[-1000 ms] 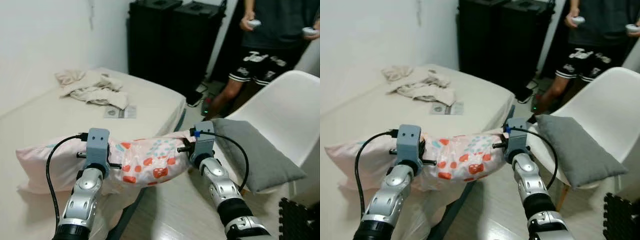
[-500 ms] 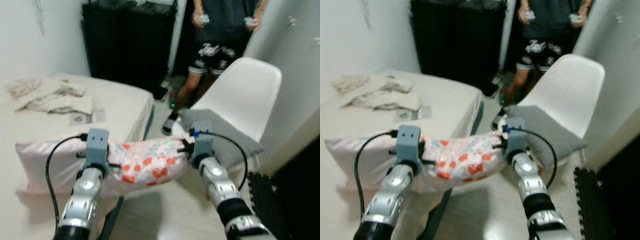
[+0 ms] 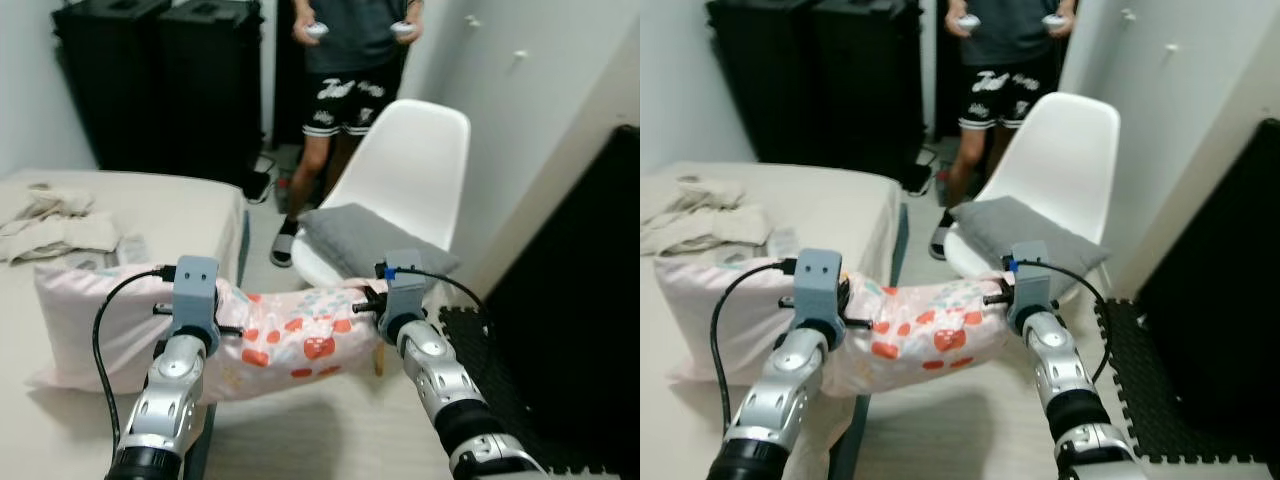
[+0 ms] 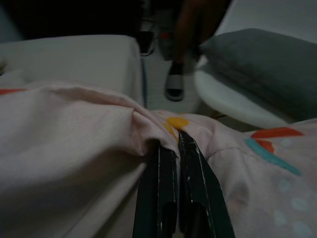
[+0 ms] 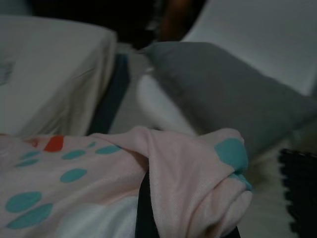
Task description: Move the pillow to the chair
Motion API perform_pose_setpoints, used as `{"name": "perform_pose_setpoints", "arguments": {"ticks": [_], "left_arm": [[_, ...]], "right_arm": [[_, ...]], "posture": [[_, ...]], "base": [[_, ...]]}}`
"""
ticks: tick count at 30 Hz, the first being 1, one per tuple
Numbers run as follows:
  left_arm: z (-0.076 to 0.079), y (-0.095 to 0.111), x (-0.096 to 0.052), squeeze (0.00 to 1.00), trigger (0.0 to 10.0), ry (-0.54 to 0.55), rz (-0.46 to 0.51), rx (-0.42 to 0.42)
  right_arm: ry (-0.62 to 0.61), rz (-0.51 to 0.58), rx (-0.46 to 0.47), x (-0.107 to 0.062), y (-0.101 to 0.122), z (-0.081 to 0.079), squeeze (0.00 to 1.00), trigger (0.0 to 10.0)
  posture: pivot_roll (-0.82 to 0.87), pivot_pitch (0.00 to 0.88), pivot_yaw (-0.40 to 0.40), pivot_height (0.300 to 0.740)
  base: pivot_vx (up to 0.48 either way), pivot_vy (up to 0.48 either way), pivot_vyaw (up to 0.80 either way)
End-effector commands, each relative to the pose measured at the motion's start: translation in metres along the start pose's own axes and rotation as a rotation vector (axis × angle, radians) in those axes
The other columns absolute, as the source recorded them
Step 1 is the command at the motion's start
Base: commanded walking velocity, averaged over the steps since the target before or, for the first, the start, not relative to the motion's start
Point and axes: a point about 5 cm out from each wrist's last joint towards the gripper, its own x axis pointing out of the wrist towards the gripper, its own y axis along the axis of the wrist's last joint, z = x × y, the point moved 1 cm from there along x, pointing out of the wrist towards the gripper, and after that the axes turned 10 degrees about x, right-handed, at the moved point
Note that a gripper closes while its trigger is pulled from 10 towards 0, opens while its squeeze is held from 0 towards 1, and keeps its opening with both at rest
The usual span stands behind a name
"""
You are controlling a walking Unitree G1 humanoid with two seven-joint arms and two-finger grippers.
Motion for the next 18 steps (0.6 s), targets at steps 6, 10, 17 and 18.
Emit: {"name": "perform_pose_setpoints", "arguments": {"ticks": [6,10,17,18], "left_arm": [[0.005,0.003,0.001,0.0,10.0,-0.057,0.014,0.043],[0.005,0.0,0.001,0.0,10.0,-0.063,0.009,0.052],[0.008,0.001,0.004,0.0,10.0,-0.076,0.011,0.063],[0.008,0.001,0.004,0.0,10.0,-0.079,0.011,0.067]], "right_arm": [[-0.026,0.023,0.021,0.0,0.004,0.004,0.0,10.0],[-0.029,0.018,0.022,-0.002,0.002,0.006,0.0,10.0],[-0.053,0.017,0.013,-0.004,0.001,0.012,0.0,10.0],[-0.055,0.017,0.011,-0.004,0.001,0.012,0.0,10.0]], "posture": [[-0.01,0.04,-0.037,0.74],[-0.02,0.04,-0.032,0.74],[-0.03,0.047,-0.024,0.74],[-0.03,0.047,-0.024,0.74]], "base": [[0.0,0.0,-0.8],[0.0,0.0,-0.8],[0.0,0.0,-0.8],[0.0,0.0,-0.8]]}}
